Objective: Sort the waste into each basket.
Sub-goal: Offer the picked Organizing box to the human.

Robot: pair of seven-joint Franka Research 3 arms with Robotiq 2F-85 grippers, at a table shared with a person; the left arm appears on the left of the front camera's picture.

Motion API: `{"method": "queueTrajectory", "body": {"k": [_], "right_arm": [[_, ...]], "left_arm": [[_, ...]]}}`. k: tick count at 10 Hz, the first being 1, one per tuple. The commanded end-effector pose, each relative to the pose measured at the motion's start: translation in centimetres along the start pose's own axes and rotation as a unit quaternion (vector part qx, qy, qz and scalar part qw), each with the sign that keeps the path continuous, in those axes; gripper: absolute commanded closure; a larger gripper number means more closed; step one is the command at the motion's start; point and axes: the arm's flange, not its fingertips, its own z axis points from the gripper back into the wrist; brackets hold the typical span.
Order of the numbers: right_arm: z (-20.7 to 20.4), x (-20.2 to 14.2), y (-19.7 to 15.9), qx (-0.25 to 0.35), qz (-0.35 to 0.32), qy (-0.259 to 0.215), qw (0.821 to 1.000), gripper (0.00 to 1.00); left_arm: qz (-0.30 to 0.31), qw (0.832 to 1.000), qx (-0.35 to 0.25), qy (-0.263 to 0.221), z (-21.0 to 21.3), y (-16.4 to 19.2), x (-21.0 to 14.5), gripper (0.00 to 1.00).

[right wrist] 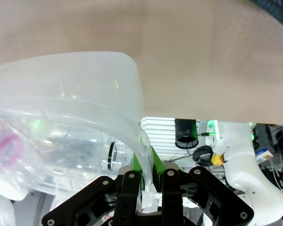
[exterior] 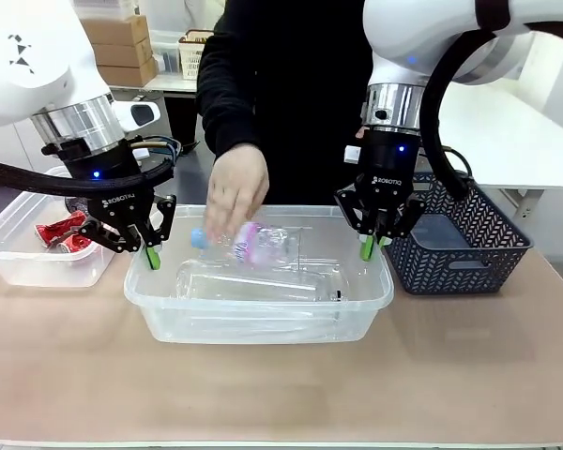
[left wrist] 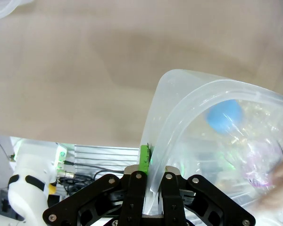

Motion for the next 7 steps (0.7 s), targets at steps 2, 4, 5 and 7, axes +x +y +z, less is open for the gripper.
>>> {"method": "queueTrajectory", "body": {"k": [2, 4, 5, 7], "right_arm": [[0.19, -0.28, -0.25, 0.001, -0.002, -0.004, 1.0, 1.0], [0.19, -0.28, -0.25, 0.001, -0.002, -0.004, 1.0, 1.0], [0.19, -0.28, -0.25, 0.001, -0.002, -0.004, 1.0, 1.0], [0.19, -0.28, -0.25, 0.001, -0.002, -0.004, 1.0, 1.0]], "left_arm": [[0.019, 1.0, -0.002, -0.007, 0.24, 0.52, 0.09, 1.0], [0.019, 1.0, -0.002, -0.007, 0.24, 0.52, 0.09, 1.0], [0.019, 1.0, -0.002, -0.007, 0.24, 0.52, 0.09, 1.0], [0.019, 1.0, -0.002, -0.007, 0.24, 0.52, 0.09, 1.0]]}}
